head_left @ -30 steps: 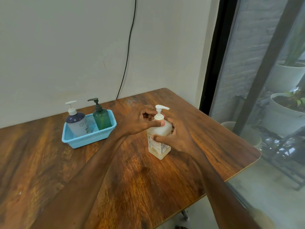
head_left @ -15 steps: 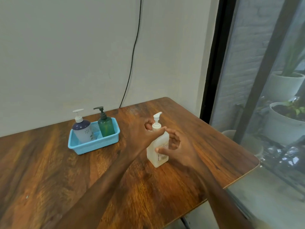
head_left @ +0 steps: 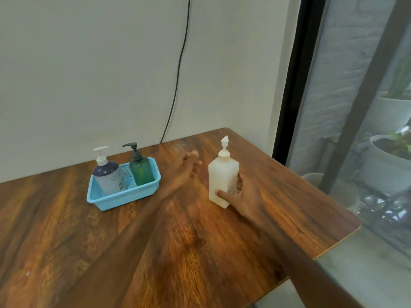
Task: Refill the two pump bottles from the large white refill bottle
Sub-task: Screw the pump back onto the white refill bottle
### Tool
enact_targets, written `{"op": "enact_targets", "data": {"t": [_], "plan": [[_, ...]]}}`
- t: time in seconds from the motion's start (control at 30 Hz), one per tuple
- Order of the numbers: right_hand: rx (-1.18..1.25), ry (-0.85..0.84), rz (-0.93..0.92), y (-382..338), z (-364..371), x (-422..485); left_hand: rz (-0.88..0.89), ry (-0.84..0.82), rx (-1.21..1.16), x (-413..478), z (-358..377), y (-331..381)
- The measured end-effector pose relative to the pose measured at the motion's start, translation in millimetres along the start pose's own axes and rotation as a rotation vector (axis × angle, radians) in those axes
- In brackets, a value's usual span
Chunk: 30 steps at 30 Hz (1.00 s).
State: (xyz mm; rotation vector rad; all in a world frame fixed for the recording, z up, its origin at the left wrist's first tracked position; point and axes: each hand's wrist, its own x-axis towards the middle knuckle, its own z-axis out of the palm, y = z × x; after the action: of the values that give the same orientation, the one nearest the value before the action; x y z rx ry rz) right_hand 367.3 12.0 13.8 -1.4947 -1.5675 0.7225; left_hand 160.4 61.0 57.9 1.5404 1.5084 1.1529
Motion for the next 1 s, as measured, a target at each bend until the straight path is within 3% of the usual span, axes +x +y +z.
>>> {"op": "enact_targets", "data": {"t": [0.07,0.17,0.27,0.53,1.0], "plan": [[0.037,0.033,0.028,4.8,2.0,29.1,0.033,-0.061,0.251,30.4,-3.0,-18.4],[0.106,0.029,0.065,14.2,6.0,81.0,0.005,-0.325,0.673,64.3,10.8,-28.7],[0.129,-0.019,0.065,19.0,8.0,136.6,-0.100,-0.425,0.732,94.3,30.4,-38.9],[0.012,0.231,-0.037,13.0,5.3,278.5,-0.096,-0.606,0.953,174.6,52.0,-31.0],[-0.076,0.206,0.000,72.7,29.0,351.9,-0.026,-0.589,0.920,190.2,51.0,-42.5]]}}
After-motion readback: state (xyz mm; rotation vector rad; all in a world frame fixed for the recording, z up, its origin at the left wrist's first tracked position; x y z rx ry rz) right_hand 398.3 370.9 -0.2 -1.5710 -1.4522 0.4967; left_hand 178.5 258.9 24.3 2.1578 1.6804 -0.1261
